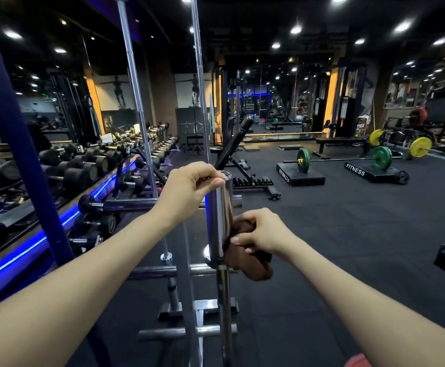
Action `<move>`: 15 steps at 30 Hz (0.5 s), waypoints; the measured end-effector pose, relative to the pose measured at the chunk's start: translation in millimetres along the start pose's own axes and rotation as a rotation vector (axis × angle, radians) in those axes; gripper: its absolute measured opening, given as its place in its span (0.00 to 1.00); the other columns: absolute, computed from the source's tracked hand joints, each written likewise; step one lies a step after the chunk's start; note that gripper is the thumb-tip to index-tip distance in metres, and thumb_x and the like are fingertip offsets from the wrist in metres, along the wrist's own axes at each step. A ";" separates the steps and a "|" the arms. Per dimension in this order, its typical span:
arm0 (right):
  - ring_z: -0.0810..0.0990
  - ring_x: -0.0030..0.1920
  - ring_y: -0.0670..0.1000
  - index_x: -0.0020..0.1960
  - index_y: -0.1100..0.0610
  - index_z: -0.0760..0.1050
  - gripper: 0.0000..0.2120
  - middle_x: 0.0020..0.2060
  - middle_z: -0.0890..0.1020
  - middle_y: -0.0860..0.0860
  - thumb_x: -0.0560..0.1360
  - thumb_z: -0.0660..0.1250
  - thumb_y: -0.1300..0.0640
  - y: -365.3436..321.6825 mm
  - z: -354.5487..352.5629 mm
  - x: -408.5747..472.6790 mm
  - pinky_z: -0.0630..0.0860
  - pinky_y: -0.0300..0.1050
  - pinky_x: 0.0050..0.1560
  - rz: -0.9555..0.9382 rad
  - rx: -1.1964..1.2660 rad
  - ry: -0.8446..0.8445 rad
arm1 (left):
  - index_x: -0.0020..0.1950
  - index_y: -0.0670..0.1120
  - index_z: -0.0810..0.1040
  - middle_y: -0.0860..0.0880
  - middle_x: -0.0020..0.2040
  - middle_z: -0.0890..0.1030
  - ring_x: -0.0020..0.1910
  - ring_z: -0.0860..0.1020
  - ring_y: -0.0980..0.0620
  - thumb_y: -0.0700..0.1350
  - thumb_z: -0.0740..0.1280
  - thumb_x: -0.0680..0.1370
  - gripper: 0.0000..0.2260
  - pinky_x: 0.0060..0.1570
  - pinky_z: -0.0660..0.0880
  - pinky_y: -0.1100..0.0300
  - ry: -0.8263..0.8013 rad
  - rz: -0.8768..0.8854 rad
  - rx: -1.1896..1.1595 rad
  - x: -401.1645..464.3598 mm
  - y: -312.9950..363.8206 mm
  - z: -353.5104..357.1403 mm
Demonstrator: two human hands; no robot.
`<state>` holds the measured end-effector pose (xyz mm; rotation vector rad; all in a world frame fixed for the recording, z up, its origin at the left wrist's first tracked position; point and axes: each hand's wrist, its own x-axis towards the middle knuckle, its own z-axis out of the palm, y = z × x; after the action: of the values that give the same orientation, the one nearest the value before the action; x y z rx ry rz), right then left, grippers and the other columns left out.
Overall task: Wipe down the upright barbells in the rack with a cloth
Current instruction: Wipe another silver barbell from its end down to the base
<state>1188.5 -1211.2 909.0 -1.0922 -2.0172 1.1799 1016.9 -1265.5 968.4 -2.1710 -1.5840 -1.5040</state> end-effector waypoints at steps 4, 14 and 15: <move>0.78 0.31 0.44 0.55 0.55 0.80 0.21 0.40 0.80 0.49 0.66 0.75 0.70 -35.2 -19.0 2.8 0.80 0.39 0.31 -0.175 0.060 0.062 | 0.47 0.43 0.84 0.50 0.41 0.82 0.39 0.76 0.62 0.42 0.70 0.74 0.05 0.42 0.72 0.69 -0.002 0.021 0.008 -1.5 -0.5 -0.7; 0.77 0.55 0.46 0.59 0.45 0.78 0.20 0.56 0.81 0.47 0.69 0.75 0.58 24.7 3.7 4.7 0.74 0.35 0.52 -0.143 -0.100 0.135 | 0.47 0.41 0.83 0.48 0.44 0.83 0.44 0.79 0.57 0.42 0.70 0.74 0.06 0.48 0.75 0.66 0.038 0.028 -0.017 -0.5 -3.1 4.0; 0.76 0.59 0.46 0.60 0.41 0.77 0.20 0.58 0.80 0.44 0.70 0.74 0.53 23.6 0.9 5.2 0.71 0.42 0.59 -0.126 -0.231 0.135 | 0.47 0.40 0.83 0.49 0.43 0.82 0.43 0.79 0.58 0.42 0.70 0.75 0.06 0.47 0.74 0.67 0.032 0.025 -0.007 -1.0 -1.8 3.5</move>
<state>1193.8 -1200.4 888.0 -1.1025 -2.1189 0.8033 1017.9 -1263.5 965.0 -2.1503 -1.5386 -1.5315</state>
